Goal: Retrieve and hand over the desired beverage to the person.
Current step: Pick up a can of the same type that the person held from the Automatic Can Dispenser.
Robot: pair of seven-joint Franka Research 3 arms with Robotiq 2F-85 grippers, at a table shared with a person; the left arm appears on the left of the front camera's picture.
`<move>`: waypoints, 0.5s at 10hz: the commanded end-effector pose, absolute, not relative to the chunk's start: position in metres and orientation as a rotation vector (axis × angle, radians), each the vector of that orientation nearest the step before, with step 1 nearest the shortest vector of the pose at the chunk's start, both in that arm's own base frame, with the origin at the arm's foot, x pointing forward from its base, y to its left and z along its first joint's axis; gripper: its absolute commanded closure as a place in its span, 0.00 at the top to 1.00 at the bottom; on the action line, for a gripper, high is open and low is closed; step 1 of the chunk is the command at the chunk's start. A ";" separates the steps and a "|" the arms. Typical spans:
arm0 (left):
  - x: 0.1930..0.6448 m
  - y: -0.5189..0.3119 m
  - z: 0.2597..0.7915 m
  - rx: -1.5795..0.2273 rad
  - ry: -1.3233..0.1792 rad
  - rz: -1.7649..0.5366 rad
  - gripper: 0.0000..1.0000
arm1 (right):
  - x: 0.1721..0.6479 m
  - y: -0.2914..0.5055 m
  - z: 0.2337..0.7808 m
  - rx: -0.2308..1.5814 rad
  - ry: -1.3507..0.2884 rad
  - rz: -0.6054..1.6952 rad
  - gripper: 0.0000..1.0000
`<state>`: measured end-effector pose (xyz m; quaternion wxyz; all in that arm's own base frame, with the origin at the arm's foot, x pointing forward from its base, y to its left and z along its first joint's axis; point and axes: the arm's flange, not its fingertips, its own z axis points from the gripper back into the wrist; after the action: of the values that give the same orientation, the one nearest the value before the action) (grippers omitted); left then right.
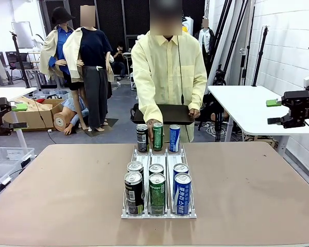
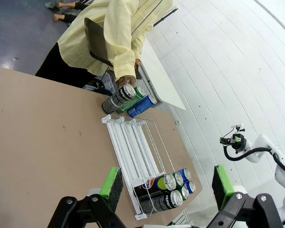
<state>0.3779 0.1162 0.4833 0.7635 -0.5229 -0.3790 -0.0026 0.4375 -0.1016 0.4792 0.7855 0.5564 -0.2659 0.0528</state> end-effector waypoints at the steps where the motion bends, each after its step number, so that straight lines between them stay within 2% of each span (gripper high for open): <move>1: 0.377 0.117 0.484 -1.138 -0.822 0.001 1.00 | 0.438 -0.102 0.481 1.210 -0.569 0.117 1.00; 5: 0.377 0.117 0.484 -1.138 -0.822 0.001 1.00 | 0.438 -0.102 0.481 1.210 -0.569 0.117 1.00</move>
<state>0.3779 0.1162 0.4833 0.7635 -0.5229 -0.3790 -0.0026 0.4375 -0.1016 0.4792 0.7855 0.5564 -0.2659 0.0528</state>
